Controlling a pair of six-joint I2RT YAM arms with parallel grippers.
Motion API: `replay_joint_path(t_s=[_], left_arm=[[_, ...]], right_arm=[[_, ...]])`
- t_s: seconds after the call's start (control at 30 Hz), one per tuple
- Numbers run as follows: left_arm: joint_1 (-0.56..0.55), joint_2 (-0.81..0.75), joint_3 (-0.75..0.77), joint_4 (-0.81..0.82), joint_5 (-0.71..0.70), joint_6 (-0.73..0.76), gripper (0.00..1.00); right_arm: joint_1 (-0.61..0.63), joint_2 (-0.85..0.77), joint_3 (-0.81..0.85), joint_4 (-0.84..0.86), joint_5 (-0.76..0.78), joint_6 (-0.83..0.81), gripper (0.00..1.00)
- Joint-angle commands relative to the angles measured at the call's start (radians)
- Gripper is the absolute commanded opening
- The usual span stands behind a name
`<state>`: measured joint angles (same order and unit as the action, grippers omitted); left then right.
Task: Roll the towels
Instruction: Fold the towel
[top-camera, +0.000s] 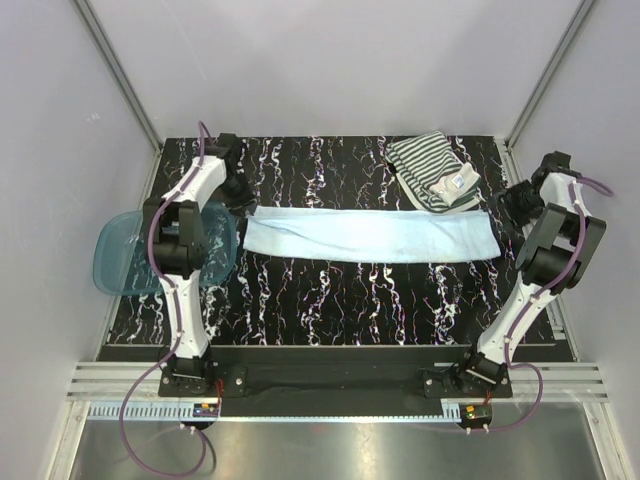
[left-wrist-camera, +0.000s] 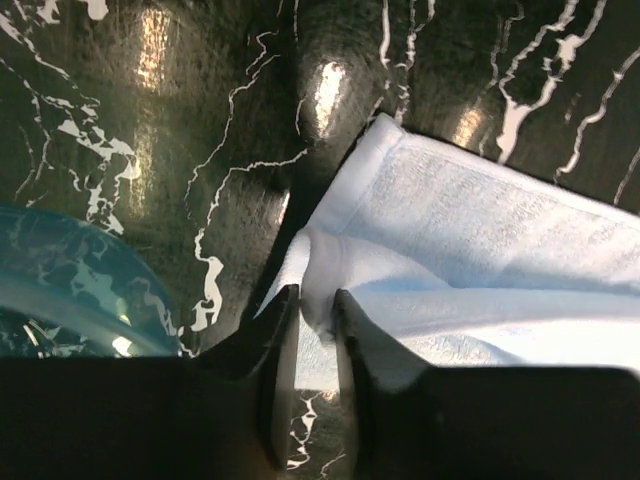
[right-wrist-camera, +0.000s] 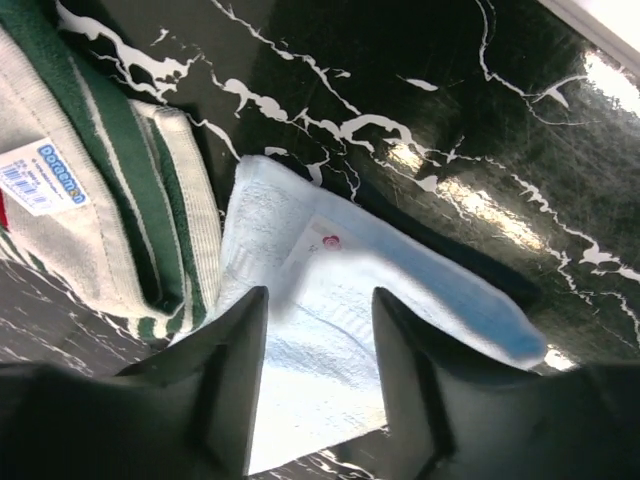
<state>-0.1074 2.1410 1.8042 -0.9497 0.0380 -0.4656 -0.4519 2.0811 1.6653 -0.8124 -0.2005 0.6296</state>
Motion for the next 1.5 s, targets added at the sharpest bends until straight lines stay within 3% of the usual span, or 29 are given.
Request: replay_joint_path(t_s=[0.0,0.13,0.2,0.5,0.53,0.7,0.8,1.0,1.13,1.47], left_arm=[[0.012,0.026,0.046,-0.017,-0.013,0.005,0.34],[0.012,-0.003,0.023,-0.004,-0.032,-0.008,0.46],[0.012,-0.041,0.009,0.008,-0.035,-0.014,0.59],[0.012,-0.181,0.043,0.039,-0.069,0.019,0.83],[0.012,-0.193,0.052,0.037,-0.07,0.025,0.93],[0.012,-0.239,0.061,0.015,-0.056,0.059,0.95],[0.012,-0.338,-0.035,0.067,-0.044,0.051,0.95],[0.006,-0.562,-0.325,0.232,0.046,0.042,0.95],[0.005,-0.615,-0.408,0.276,0.053,0.053,0.94],[0.002,-0.596,-0.437,0.307,0.099,0.044,0.91]], right_arm=[[-0.002,-0.004,-0.001,0.009,0.027,0.002,0.79],[-0.002,-0.027,-0.007,0.012,0.033,-0.005,1.0],[-0.002,-0.041,-0.003,0.006,0.039,-0.01,1.0],[-0.002,-0.26,-0.091,-0.011,0.147,-0.039,1.0],[-0.002,-0.309,-0.137,-0.005,0.167,-0.042,1.0],[-0.008,-0.444,-0.3,0.021,0.194,-0.067,1.0],[-0.054,-0.48,-0.427,0.08,0.095,-0.041,0.98],[-0.087,-0.464,-0.548,0.117,0.016,-0.053,0.78],[-0.091,-0.452,-0.57,0.168,0.016,-0.044,0.72],[-0.091,-0.323,-0.498,0.22,0.053,-0.022,0.65]])
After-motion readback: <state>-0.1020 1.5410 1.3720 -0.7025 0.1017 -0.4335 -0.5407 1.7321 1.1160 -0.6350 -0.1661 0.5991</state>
